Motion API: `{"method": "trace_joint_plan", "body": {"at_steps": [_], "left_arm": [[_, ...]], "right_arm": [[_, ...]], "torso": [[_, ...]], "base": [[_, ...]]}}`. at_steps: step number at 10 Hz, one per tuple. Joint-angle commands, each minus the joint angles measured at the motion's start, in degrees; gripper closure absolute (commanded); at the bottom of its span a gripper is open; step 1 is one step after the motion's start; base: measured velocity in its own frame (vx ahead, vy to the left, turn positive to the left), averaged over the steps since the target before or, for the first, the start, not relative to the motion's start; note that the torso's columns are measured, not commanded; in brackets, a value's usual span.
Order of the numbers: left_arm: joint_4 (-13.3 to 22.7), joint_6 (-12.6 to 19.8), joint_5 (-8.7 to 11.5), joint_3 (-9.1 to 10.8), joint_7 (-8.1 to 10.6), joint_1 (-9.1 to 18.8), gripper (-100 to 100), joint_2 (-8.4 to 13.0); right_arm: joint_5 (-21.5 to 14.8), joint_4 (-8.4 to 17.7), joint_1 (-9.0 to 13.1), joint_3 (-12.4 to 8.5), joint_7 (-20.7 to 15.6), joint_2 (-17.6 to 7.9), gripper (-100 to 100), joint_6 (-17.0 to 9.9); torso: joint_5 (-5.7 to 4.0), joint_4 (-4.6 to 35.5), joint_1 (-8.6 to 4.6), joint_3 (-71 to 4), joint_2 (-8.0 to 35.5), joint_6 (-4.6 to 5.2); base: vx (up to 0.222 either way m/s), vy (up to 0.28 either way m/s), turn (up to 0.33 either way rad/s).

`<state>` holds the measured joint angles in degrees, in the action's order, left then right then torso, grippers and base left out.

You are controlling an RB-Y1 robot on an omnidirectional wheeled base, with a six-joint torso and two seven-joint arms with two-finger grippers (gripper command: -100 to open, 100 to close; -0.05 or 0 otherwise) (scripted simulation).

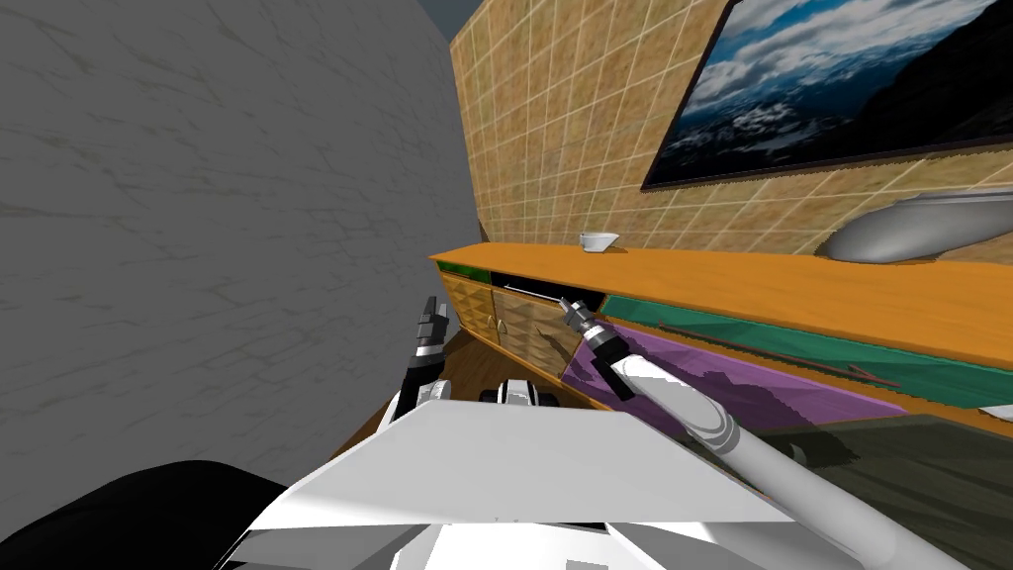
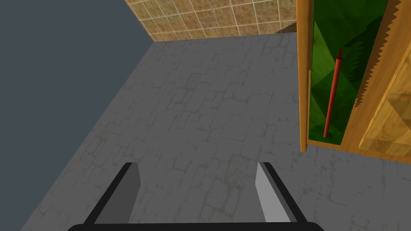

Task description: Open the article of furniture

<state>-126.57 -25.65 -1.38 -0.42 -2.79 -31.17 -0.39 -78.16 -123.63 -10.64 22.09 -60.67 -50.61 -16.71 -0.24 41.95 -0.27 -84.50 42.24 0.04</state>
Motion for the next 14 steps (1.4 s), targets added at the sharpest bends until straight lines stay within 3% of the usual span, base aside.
{"method": "trace_joint_plan", "body": {"at_steps": [1,3,4,5,6,12,14], "left_arm": [[0.00,0.00,0.00,-0.01,0.00,0.00,0,-0.01],[0.00,0.00,0.00,-0.01,0.00,0.01,0,-0.01],[0.00,0.00,0.00,-0.01,0.00,0.01,0,-0.01],[0.00,0.00,0.00,0.00,0.00,0.00,0,0.00],[0.00,0.00,0.00,0.00,0.00,-0.02,0,0.00],[-0.01,-0.01,0.00,0.00,0.00,-0.02,0,0.00],[0.00,0.00,0.00,0.00,0.00,-0.01,0,0.00]], "right_arm": [[0.55,-1.03,-0.79,0.10,0.01,-0.95,100,0.26],[1.10,-2.06,-1.57,0.21,0.02,-1.90,100,0.53],[1.27,-2.12,-0.94,0.06,-0.32,-1.65,100,0.11],[3.41,-2.90,-0.76,-1.28,0.26,-3.92,-100,1.05],[3.41,-2.90,-0.76,-1.28,0.26,-3.92,-100,1.05],[9.49,-5.16,0.26,-5.89,2.36,-10.56,-100,3.68],[10.51,-5.54,0.43,-6.66,2.71,-11.67,-100,4.12]], "torso": [[0.06,0.04,0.17,-0.02,0.07,0.13],[0.12,0.13,0.19,-0.01,0.06,0.04],[0.10,0.12,0.13,-0.02,0.06,0.03],[0.14,0.24,-0.04,-0.23,-0.25,-0.01],[0.18,0.23,0.06,-0.35,-0.39,0.00],[0.50,0.92,0.58,0.27,0.71,-0.06],[0.60,1.12,0.69,0.35,0.88,-0.13]], "base": [[-0.149,0.125,-0.090],[-0.167,0.117,-0.082],[-0.101,0.059,-0.021],[-0.012,0.048,-0.135],[0.010,0.056,-0.080],[0.018,0.050,-0.085],[0.003,0.030,-0.040]]}}
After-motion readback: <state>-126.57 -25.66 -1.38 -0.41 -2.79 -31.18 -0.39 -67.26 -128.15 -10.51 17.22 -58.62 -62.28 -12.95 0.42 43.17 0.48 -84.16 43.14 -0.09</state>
